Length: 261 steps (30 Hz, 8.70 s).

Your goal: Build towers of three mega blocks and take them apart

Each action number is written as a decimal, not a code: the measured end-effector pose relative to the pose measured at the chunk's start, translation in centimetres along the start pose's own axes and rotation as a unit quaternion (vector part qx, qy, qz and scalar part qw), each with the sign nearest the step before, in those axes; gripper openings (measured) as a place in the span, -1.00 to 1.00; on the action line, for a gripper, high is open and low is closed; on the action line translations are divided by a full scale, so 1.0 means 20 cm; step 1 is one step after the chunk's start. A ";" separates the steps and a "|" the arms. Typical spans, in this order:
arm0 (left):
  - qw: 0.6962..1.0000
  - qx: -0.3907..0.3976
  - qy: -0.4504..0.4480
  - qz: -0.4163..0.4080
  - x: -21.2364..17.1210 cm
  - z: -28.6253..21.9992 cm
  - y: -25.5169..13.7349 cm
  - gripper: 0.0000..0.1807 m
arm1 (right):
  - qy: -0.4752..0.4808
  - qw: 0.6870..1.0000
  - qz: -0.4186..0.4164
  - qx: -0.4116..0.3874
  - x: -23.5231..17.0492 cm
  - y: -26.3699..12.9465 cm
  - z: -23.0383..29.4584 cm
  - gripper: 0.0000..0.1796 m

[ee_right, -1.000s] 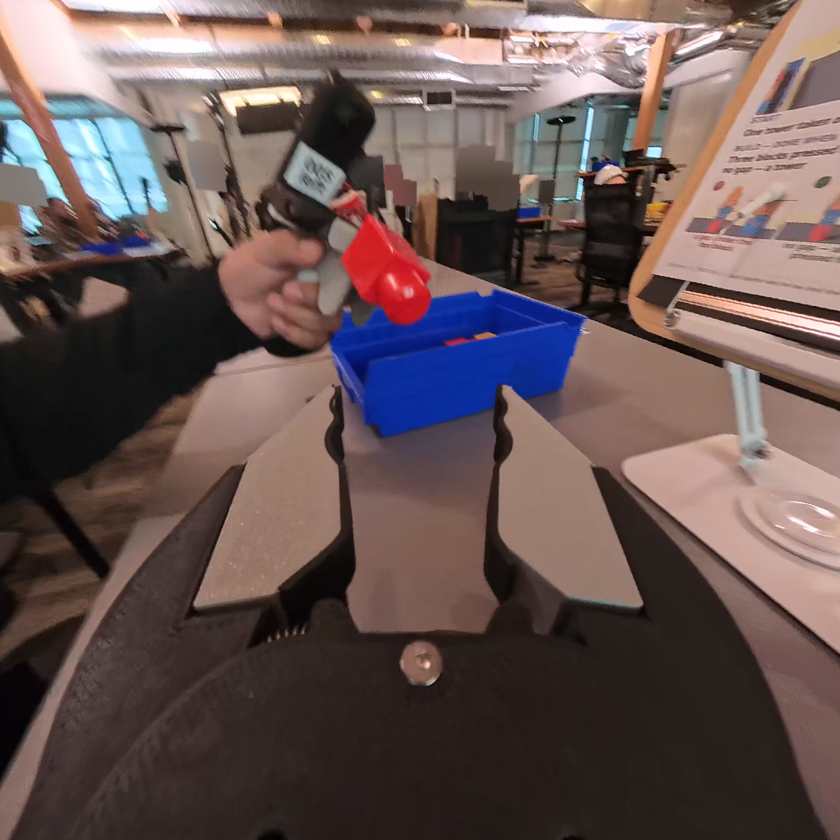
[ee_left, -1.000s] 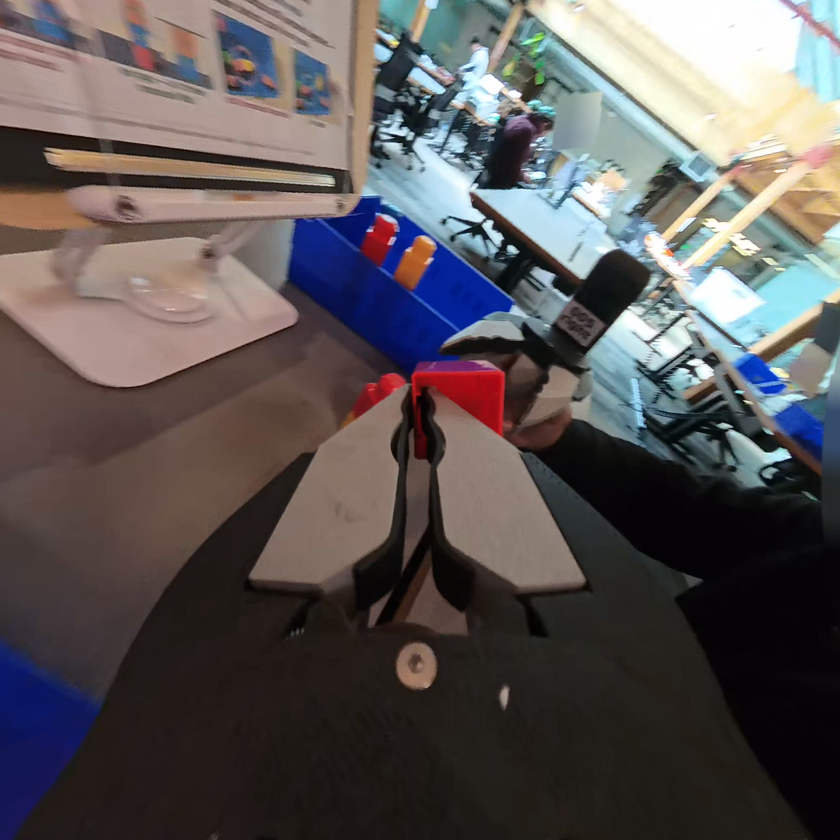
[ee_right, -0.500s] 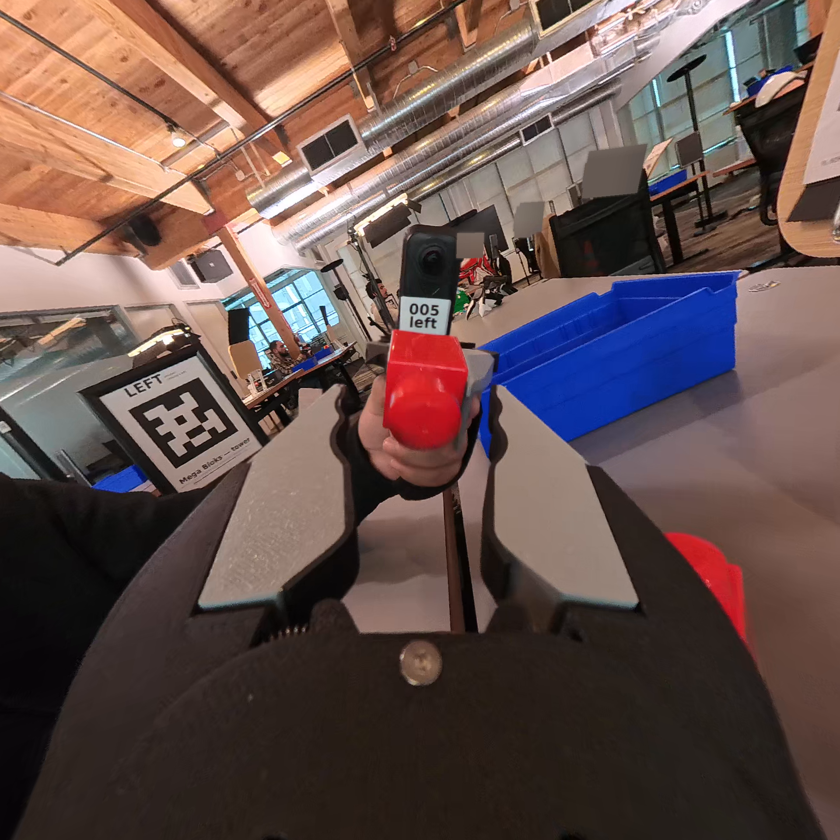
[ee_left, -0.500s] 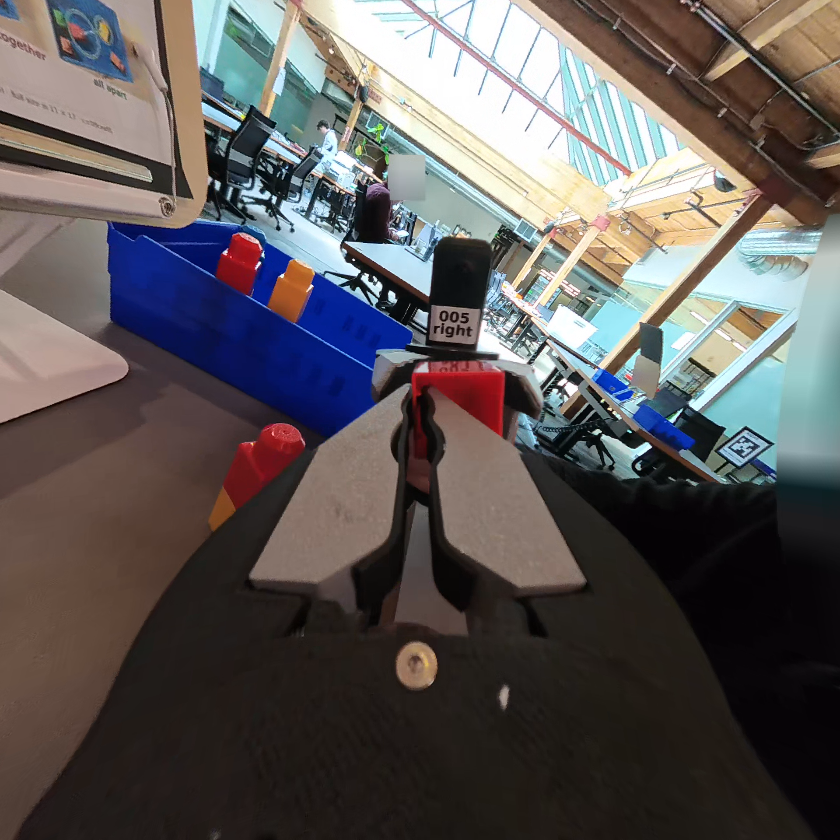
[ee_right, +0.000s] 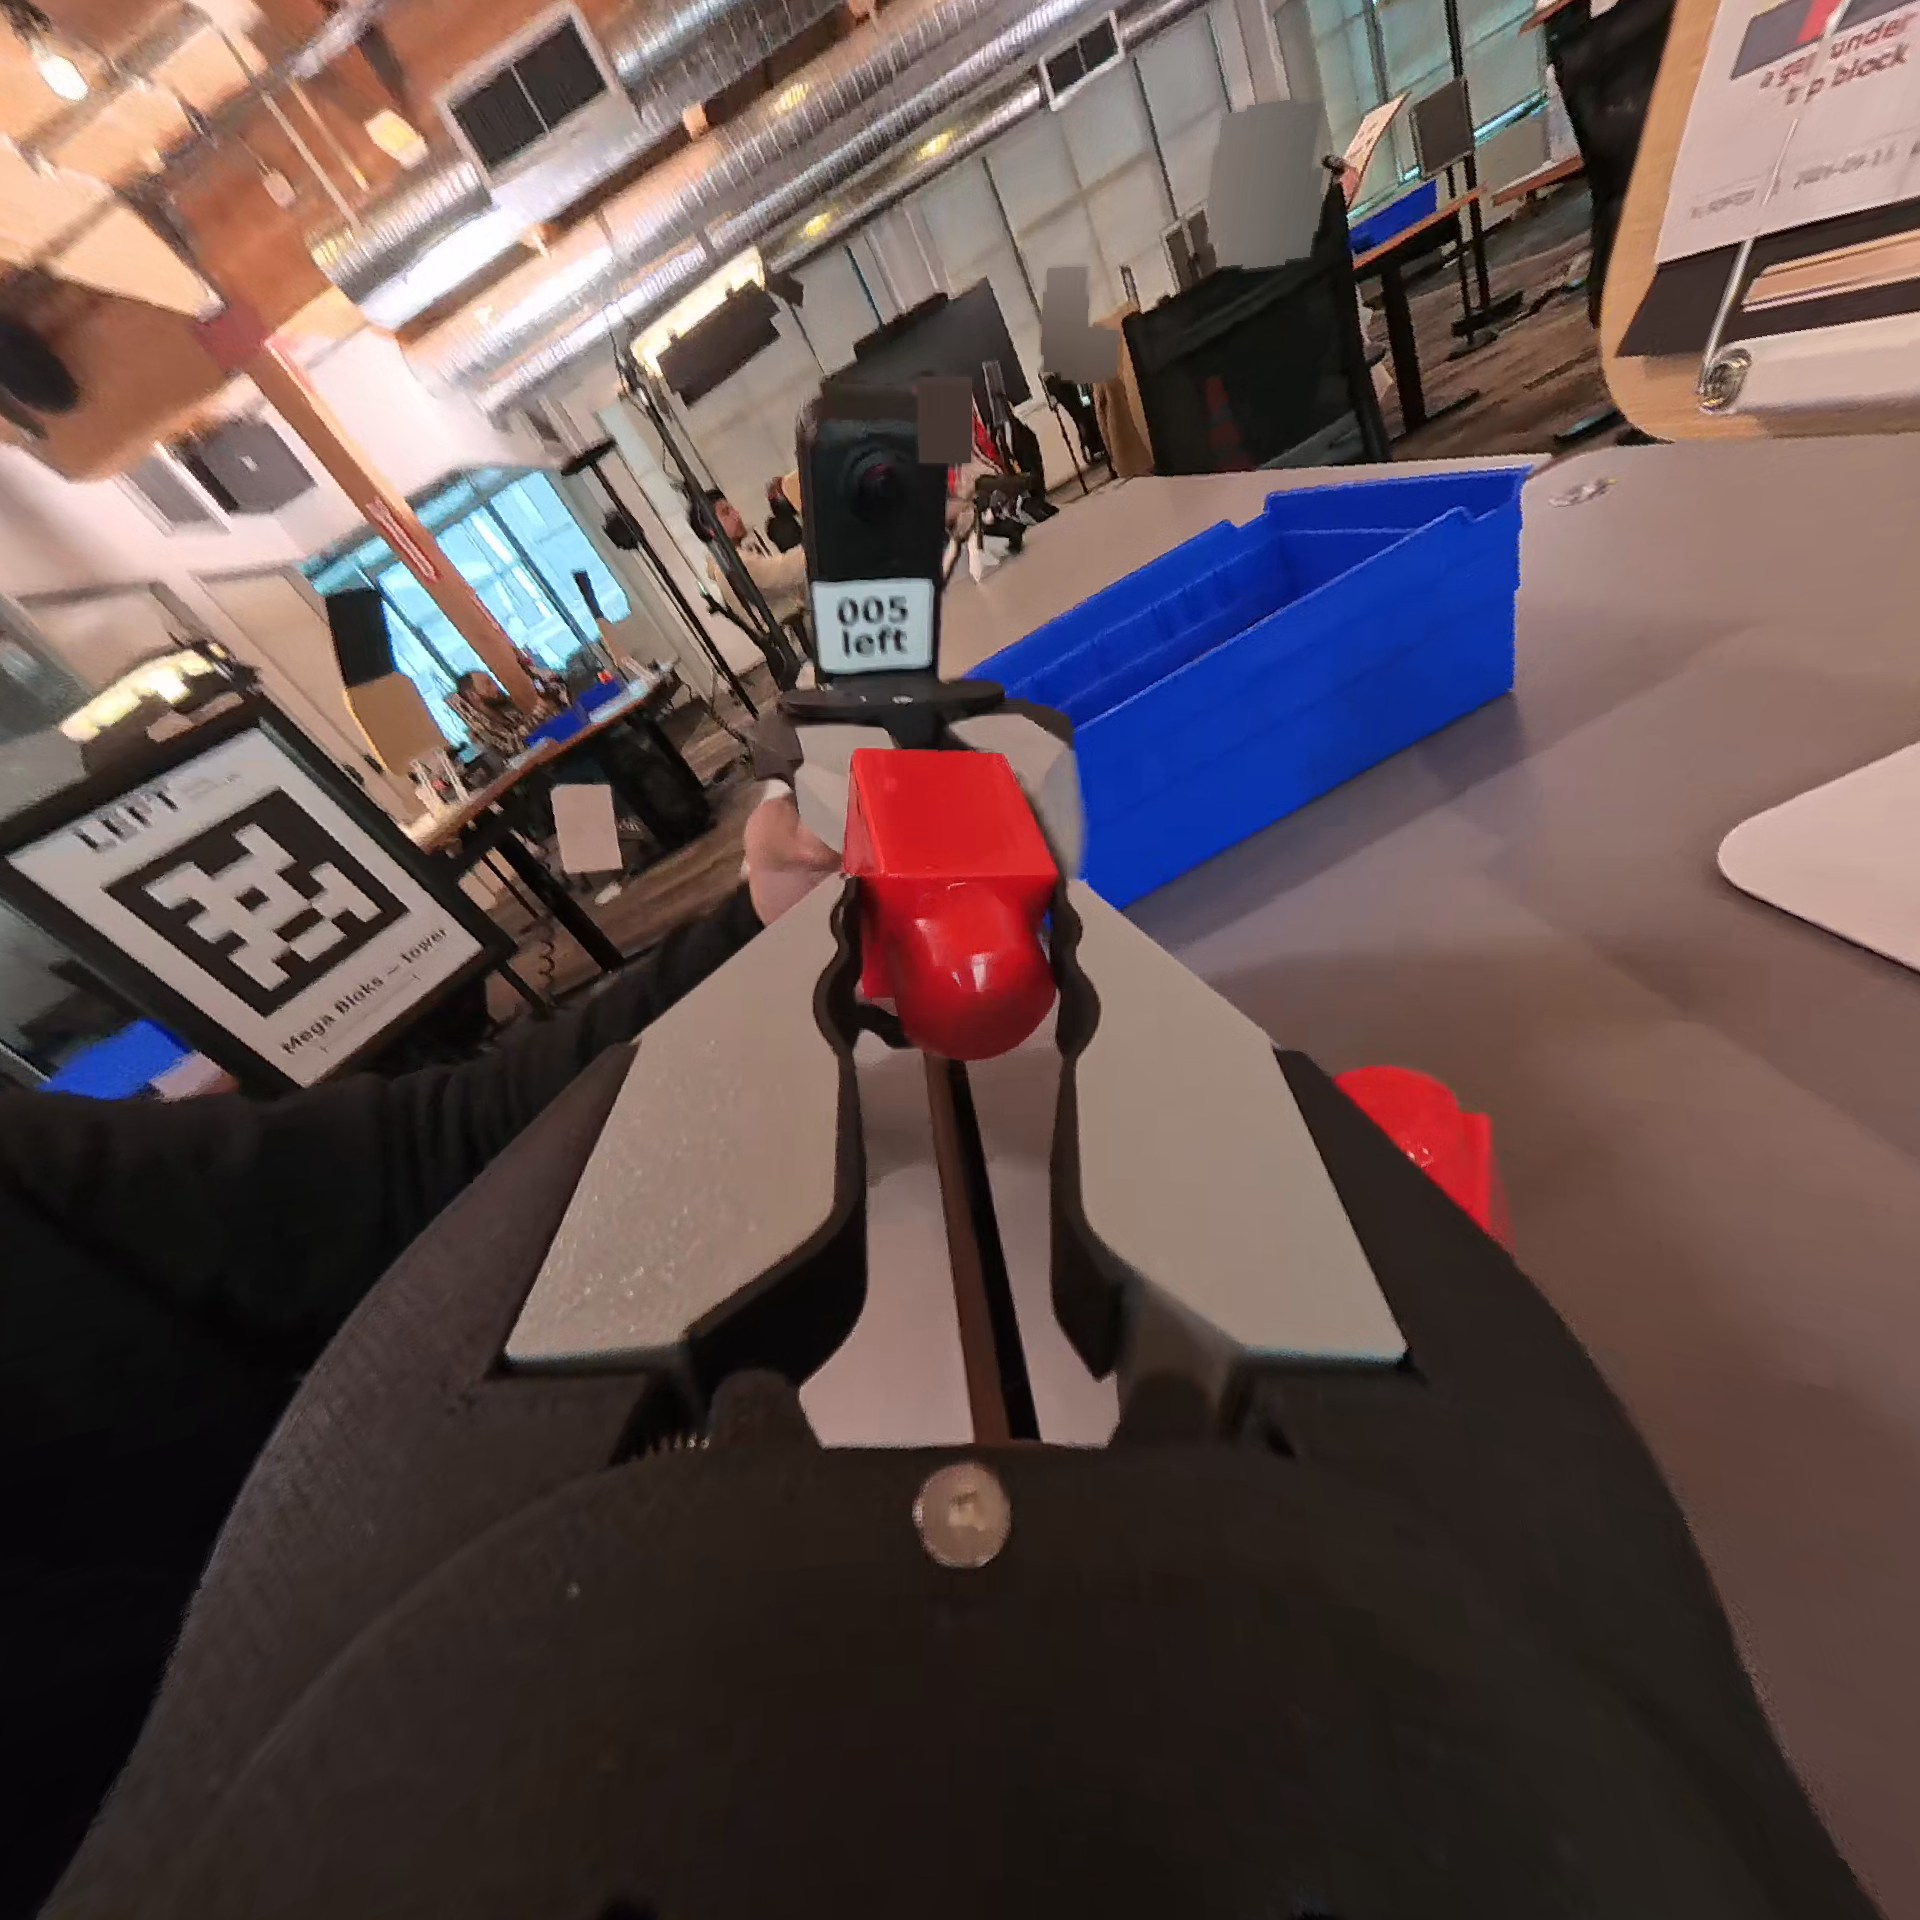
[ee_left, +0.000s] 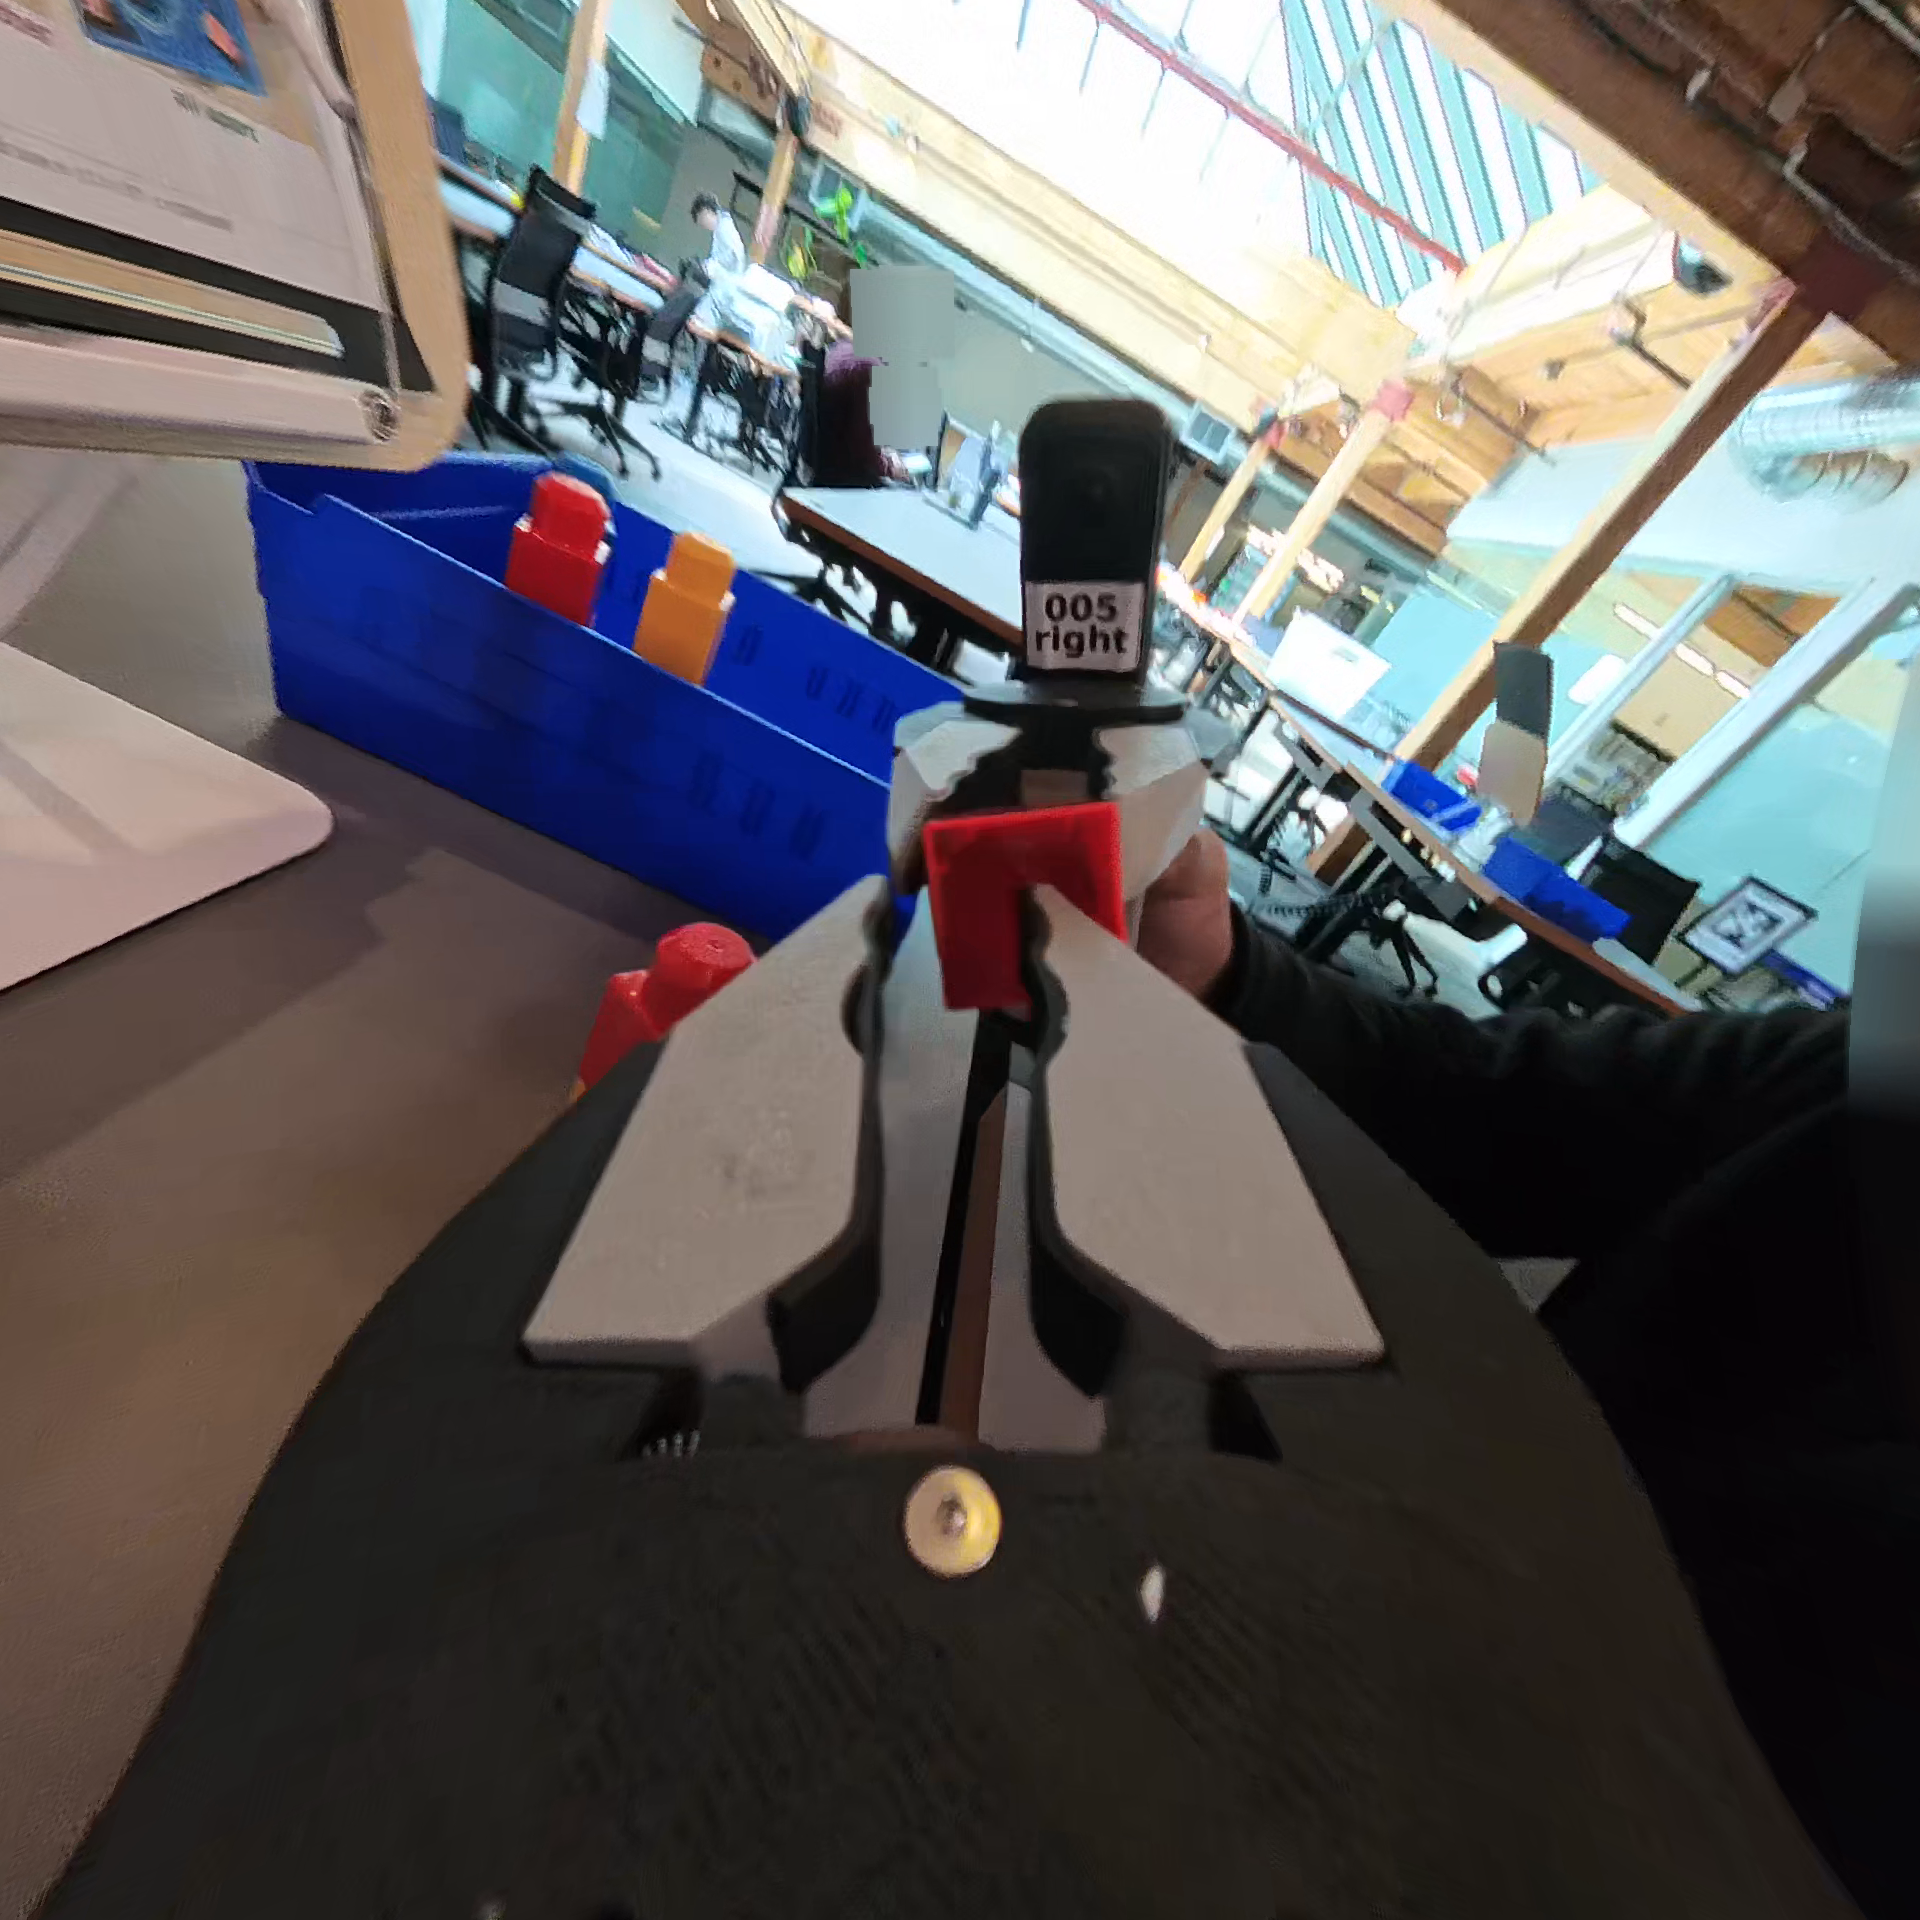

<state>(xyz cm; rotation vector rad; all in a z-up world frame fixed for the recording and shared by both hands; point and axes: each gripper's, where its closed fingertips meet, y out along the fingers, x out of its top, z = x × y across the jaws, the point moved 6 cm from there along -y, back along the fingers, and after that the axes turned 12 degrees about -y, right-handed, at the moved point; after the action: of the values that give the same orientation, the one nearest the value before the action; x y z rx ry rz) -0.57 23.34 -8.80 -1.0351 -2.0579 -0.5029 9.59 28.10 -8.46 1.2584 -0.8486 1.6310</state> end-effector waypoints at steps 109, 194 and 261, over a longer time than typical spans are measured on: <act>0.950 0.081 0.141 0.266 -0.35 0.35 0.33 -0.63 | -0.136 0.815 0.563 -0.026 0.00 0.02 -0.22 -0.52; 0.951 -0.089 0.047 0.294 -0.38 0.12 0.31 -0.63 | -0.023 0.956 0.290 -0.025 -0.02 -0.09 -0.04 -0.63; 0.972 0.066 0.094 0.206 -0.29 0.24 0.34 -0.36 | -0.122 0.913 0.173 -0.348 0.31 -0.80 -0.20 -0.63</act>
<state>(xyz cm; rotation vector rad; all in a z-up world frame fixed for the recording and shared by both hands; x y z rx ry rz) 4.90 27.41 -16.37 -1.2414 -1.6278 -0.2363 22.47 39.13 -3.47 0.8259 -1.7070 1.2392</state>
